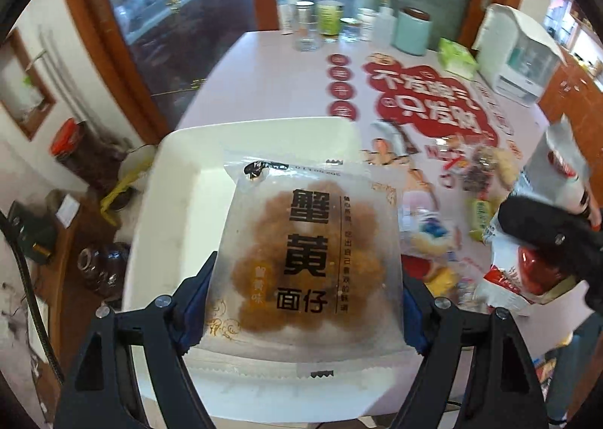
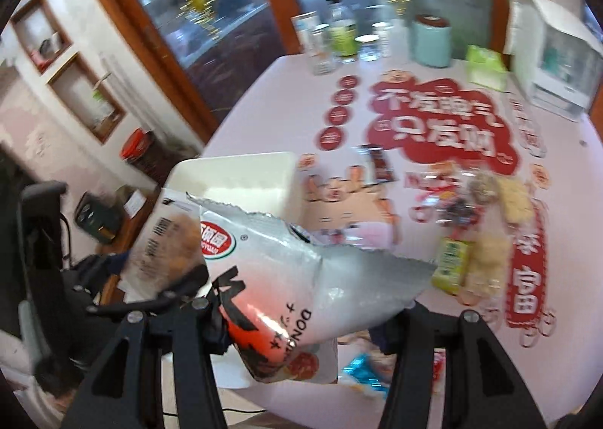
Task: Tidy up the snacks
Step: 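Carry both bags over the white tray and release them inside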
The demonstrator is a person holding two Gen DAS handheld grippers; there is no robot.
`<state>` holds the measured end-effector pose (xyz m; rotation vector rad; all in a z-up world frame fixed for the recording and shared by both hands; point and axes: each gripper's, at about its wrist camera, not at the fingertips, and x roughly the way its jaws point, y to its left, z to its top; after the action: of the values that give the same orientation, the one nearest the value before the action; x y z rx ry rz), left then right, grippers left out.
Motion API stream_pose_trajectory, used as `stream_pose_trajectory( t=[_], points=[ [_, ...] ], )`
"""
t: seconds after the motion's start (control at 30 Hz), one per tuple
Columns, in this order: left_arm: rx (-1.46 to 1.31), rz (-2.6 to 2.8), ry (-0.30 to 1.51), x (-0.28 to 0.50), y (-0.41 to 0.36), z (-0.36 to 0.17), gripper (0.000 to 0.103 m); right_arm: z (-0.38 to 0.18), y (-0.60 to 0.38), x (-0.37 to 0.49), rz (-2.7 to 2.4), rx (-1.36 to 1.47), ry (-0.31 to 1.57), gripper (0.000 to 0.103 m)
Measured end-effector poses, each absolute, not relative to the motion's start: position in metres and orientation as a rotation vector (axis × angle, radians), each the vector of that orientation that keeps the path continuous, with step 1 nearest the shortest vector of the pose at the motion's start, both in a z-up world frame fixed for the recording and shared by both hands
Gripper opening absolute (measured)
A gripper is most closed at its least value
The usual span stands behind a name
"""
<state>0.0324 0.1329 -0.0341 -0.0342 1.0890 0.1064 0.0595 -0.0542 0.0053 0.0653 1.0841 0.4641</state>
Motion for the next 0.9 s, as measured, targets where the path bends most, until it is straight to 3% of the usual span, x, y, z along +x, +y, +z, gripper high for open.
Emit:
stream_pose_trajectory(
  t=[0.3, 0.9],
  points=[
    [-0.047, 0.260, 1.076, 0.011, 0.182, -0.039, 0.081, 0.003, 0.018, 0.057, 0.581, 0.003, 1.138, 0.054],
    [-0.074, 0.294, 1.132, 0.007, 0.197, -0.057, 0.084, -0.012, 0.054, 0.075, 0.576, -0.022, 1.171, 0.056]
  ],
)
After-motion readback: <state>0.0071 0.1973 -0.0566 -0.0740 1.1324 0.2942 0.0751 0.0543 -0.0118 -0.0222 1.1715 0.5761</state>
